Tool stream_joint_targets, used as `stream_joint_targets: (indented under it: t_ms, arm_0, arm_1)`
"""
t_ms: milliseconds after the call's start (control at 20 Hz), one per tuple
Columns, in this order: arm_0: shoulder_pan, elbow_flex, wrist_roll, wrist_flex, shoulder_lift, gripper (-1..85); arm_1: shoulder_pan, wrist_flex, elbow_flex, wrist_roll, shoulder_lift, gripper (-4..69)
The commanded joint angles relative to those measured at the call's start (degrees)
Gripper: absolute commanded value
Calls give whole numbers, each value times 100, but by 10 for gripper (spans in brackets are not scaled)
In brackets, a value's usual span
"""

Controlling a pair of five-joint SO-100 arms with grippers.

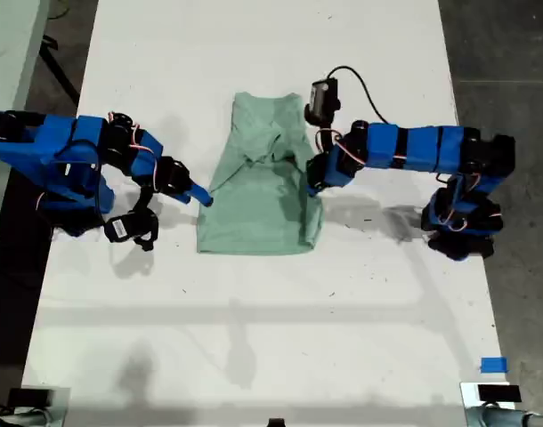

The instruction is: Fold t-shirt

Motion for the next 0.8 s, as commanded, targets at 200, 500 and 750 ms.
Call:
stream_joint_targets:
  t_ms: [200,500,750]
  arm_0:
    - [-114,193,-70,-255,431,224]
    - [-123,413,-88,-334,554,223]
    - [-176,492,-88,-360,606,223]
  arm_1:
    - [-404,-703,-2145,360,-1784,-8]
    - [-378,-1187,-2813,817,-3138,27]
    - [-264,18,-3155,624,-2347,273]
